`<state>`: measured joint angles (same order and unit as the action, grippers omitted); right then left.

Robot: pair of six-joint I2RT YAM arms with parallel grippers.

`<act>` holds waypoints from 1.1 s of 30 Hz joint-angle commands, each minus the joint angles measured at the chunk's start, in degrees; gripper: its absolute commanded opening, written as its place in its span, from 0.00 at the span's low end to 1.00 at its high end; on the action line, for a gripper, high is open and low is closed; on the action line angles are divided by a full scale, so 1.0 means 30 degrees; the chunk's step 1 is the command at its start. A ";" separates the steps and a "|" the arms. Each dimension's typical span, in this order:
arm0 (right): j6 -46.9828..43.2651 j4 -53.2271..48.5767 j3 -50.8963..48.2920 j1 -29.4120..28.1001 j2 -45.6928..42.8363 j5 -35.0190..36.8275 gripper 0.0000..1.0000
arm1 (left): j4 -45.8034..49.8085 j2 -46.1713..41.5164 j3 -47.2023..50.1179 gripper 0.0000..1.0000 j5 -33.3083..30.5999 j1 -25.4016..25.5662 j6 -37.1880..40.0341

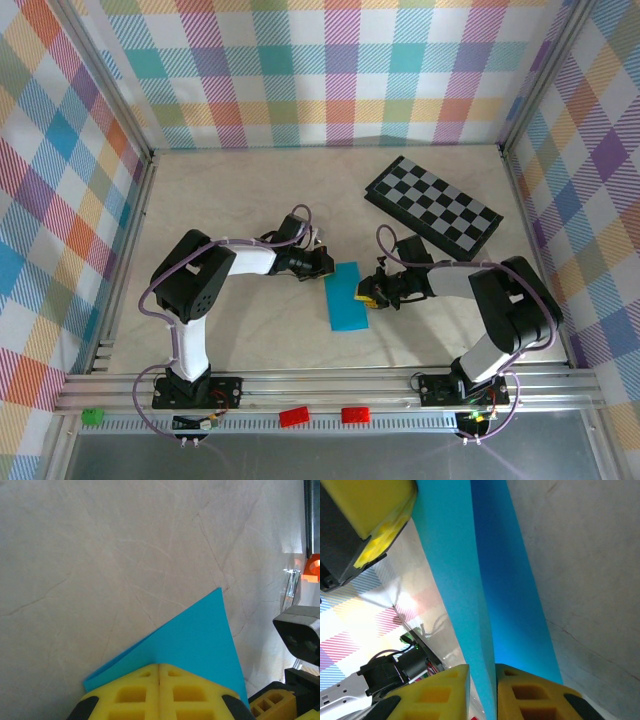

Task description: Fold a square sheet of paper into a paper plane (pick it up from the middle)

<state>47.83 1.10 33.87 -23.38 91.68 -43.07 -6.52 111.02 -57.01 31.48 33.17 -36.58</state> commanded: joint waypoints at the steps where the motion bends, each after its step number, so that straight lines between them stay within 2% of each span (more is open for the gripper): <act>1: -0.1139 -0.0486 0.0570 0.0331 0.0308 -0.0620 0.19 | 0.1005 0.0059 -0.0137 0.05 0.0286 -0.0070 -0.0015; 3: -0.1359 -0.0512 0.0653 0.0509 0.0420 -0.0853 0.12 | 0.1172 -0.0106 -0.0243 0.06 0.0316 -0.0070 0.0041; 7: -0.1469 -0.0539 0.0951 0.0585 0.0683 -0.1075 0.06 | 0.0058 -0.2203 0.0562 0.22 0.0240 0.0102 -0.0032; 14: 0.1227 0.2440 0.0781 0.0508 0.1011 -0.1228 0.05 | -0.0141 -0.7578 0.3057 0.49 -0.1991 0.0221 0.0387; 19: 0.3555 0.4753 0.0765 -0.0460 0.1668 0.0295 0.06 | -0.0726 -1.0919 0.5850 0.51 -0.3261 0.0443 0.0233; 23: 0.4650 0.5862 0.0491 -0.1114 0.1957 0.1201 0.09 | -0.1780 -1.2578 0.7741 0.51 -0.3307 0.0668 -0.0131; 26: 0.4038 0.5902 0.0166 -0.1089 0.1786 0.1109 0.15 | -0.2400 -1.3483 0.8629 0.50 -0.2909 0.1398 0.0676; 28: 0.3054 0.5198 0.0543 -0.1034 0.1906 0.0059 0.18 | -0.2531 -1.4199 0.9049 0.50 -0.3359 0.2088 0.1515; 33: 0.1357 0.3368 0.0996 -0.0801 0.1791 -0.0516 0.14 | -0.2125 -1.4324 0.9004 0.48 -0.3485 0.3009 0.2770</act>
<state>56.10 14.35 35.46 -26.26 96.95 -42.44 -11.11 68.45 -29.78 21.74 41.23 -31.88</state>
